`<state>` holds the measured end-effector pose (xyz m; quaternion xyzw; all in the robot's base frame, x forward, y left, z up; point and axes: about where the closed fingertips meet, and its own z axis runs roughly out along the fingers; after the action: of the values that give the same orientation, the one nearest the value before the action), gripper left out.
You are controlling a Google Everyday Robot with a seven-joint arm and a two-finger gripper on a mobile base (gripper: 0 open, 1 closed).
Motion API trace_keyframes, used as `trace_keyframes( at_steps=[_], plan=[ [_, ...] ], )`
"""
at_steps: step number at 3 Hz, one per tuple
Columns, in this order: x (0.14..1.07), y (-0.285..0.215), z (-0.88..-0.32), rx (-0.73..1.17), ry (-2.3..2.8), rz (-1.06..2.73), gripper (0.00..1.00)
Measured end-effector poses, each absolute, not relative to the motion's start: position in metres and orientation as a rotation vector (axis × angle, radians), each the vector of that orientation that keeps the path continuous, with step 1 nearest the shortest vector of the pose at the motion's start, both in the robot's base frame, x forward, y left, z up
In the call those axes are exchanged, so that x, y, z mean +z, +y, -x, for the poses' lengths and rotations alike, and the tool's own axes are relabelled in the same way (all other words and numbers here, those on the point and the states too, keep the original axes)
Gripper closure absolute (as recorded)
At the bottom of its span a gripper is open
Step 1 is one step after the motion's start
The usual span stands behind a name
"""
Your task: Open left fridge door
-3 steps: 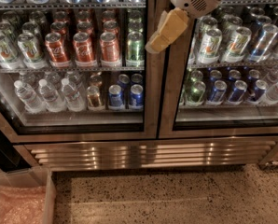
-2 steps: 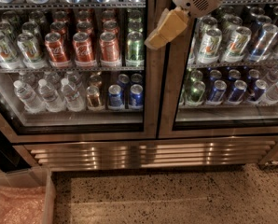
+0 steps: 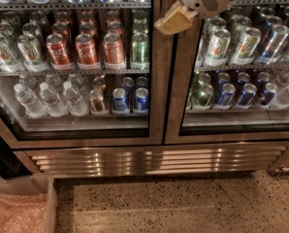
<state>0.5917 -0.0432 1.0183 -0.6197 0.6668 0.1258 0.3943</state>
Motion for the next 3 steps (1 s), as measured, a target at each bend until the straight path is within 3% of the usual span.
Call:
trace_keyframes(
  at_steps=[1, 3],
  plan=[
    [1.0183, -0.0432, -0.5917, 0.319, 1.691, 1.572, 0.94],
    [1.0183, -0.0432, -0.5917, 0.319, 1.691, 1.572, 1.0]
  ],
)
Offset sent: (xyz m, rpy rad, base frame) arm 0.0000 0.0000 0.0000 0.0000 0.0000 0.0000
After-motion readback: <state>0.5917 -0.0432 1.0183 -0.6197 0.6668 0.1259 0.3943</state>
